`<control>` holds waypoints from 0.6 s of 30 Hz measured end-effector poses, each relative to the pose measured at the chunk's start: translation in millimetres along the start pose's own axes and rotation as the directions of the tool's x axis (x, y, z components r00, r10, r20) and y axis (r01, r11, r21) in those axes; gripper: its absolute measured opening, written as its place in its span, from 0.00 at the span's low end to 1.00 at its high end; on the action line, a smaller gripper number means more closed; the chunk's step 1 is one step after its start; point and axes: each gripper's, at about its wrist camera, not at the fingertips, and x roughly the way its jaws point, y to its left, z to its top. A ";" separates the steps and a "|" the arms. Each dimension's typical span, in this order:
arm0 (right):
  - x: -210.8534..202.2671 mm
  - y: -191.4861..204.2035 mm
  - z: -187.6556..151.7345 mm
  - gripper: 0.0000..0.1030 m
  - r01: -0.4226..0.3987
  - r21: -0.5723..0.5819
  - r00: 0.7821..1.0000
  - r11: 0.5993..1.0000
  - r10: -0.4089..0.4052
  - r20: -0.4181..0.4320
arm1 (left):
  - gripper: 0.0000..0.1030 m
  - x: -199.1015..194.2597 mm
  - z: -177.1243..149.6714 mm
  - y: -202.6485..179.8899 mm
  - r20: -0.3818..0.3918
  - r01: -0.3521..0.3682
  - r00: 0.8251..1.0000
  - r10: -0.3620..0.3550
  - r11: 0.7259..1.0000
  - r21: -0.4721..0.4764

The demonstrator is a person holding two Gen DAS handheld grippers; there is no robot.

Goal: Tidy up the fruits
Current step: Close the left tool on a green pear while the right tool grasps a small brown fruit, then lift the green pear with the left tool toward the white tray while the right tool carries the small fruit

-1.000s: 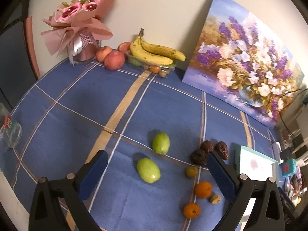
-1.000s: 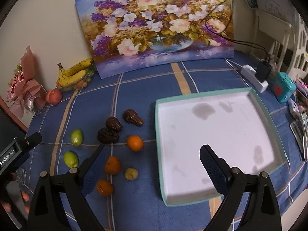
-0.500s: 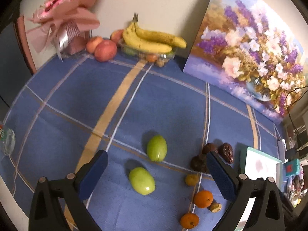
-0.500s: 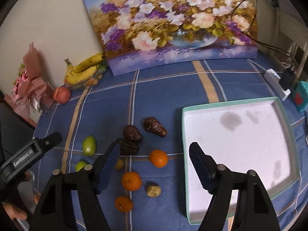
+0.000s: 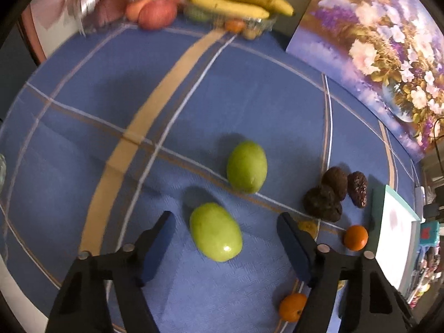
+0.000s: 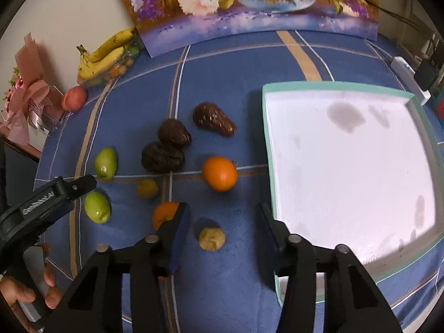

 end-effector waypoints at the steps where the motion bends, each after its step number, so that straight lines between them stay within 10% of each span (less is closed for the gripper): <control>1: 0.8 0.8 -1.7 0.39 -0.006 -0.002 1.000 1.000 0.006 -0.006 | 0.69 3.0 -1.5 0.8 -0.011 0.010 1.000 -0.010 1.000 -0.005; 18: 27.9 8.7 -15.8 0.22 -0.013 -0.039 0.995 0.999 0.009 -0.104 | 0.43 29.0 -8.8 4.0 -0.108 0.008 0.994 -0.014 0.998 -0.057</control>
